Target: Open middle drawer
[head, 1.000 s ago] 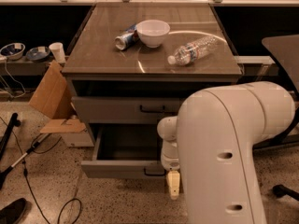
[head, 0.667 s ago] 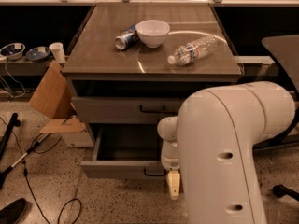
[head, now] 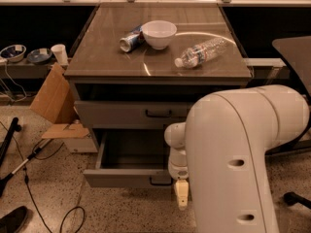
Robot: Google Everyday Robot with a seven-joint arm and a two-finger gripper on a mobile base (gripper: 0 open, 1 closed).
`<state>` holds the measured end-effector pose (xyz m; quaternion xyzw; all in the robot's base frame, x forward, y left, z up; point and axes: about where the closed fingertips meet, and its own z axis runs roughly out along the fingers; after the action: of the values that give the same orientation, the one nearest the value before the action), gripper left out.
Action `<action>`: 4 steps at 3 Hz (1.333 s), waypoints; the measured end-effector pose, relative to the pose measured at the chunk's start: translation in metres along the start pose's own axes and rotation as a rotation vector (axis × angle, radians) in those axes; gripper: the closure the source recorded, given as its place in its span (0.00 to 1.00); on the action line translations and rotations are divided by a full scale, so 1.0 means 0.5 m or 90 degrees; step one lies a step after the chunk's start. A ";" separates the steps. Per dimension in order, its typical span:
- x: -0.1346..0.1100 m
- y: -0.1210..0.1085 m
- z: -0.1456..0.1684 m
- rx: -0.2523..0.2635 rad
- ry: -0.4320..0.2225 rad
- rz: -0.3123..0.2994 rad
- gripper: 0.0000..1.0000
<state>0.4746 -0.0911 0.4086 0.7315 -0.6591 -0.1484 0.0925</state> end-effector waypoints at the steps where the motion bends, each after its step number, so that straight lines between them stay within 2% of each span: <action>1: 0.008 0.015 0.009 -0.006 0.001 0.006 0.00; 4: 0.027 0.046 0.025 -0.020 0.005 0.020 0.00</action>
Offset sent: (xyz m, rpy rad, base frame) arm -0.1428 -0.0968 -0.0787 -0.1156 0.2030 -0.1098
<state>0.4502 -0.1062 0.4032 0.7201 -0.6676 -0.1545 0.1090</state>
